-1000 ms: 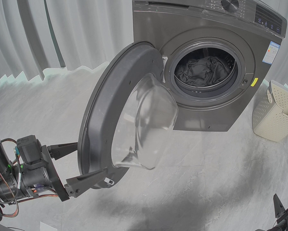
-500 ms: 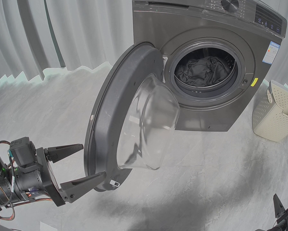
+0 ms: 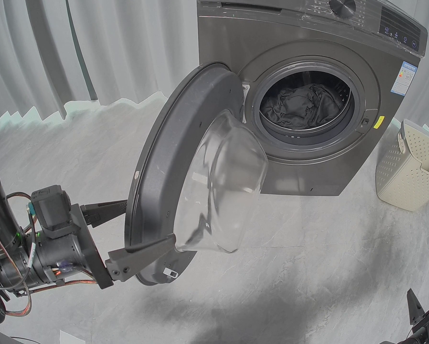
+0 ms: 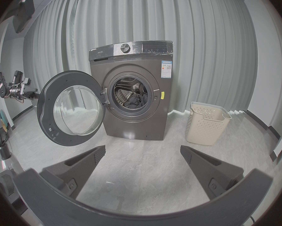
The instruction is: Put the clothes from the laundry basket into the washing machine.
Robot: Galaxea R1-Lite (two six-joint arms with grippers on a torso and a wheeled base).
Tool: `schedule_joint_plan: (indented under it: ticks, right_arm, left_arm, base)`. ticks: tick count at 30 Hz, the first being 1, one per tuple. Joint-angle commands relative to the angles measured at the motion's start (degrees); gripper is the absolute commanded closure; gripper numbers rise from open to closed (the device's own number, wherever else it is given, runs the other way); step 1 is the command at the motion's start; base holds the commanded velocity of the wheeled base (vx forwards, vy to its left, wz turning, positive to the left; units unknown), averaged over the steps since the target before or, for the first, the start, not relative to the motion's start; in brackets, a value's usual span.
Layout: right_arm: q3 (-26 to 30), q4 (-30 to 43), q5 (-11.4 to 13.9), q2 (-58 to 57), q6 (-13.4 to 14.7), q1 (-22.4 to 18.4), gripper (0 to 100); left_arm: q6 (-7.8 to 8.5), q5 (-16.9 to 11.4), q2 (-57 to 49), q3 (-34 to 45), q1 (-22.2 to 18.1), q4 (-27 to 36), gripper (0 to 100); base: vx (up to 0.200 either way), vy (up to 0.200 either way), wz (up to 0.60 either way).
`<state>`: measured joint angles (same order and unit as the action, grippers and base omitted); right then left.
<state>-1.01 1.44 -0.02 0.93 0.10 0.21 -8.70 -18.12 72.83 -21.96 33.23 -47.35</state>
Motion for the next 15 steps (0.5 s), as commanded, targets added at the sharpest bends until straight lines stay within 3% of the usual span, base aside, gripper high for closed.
schedule_joint_plan:
  ticks: [1, 4, 6, 7, 8, 12, 15]
  right_arm:
    - [0.4, 0.0, -0.1, -0.9, 0.0, 0.1, 0]
    - [0.4, 0.0, 0.0, -0.9, 0.0, 0.0, 0]
    - [0.4, 0.0, 0.0, -0.9, 0.0, 0.0, 0]
    - [0.4, 0.0, 0.0, -0.9, 0.0, 0.0, 0]
    - [0.4, 0.0, -0.1, -0.9, 0.0, 0.1, 0]
    - [0.4, 0.0, -0.1, -0.9, 0.0, 0.1, 0]
    - [0.4, 0.0, -0.1, -0.9, 0.0, 0.0, 0]
  left_arm:
    - [-0.17, -0.1, 3.2, -2.3, 1.0, 0.0, 0]
    - [-0.44, 0.0, 5.0, -3.8, 4.6, 0.0, 0]
    - [-0.44, 0.0, 5.0, -3.8, 4.6, 0.0, 0]
    - [-0.61, 0.0, 6.4, -5.3, 8.3, 0.0, 0]
    - [-0.61, 0.0, 7.0, -5.7, 9.5, -0.1, 0]
    - [-0.44, 0.0, 8.5, -6.6, 11.0, -0.5, 0]
    - [-0.61, 0.3, 12.6, -7.4, 11.9, -6.0, 0]
  base:
    - [0.0, 0.0, 0.0]
    - [0.0, 0.0, 0.0]
    - [0.0, 0.0, 0.0]
    - [0.0, 0.0, 0.0]
    - [0.0, 0.0, 0.0]
    - [0.0, 0.0, 0.0]
    - [0.0, 0.0, 0.0]
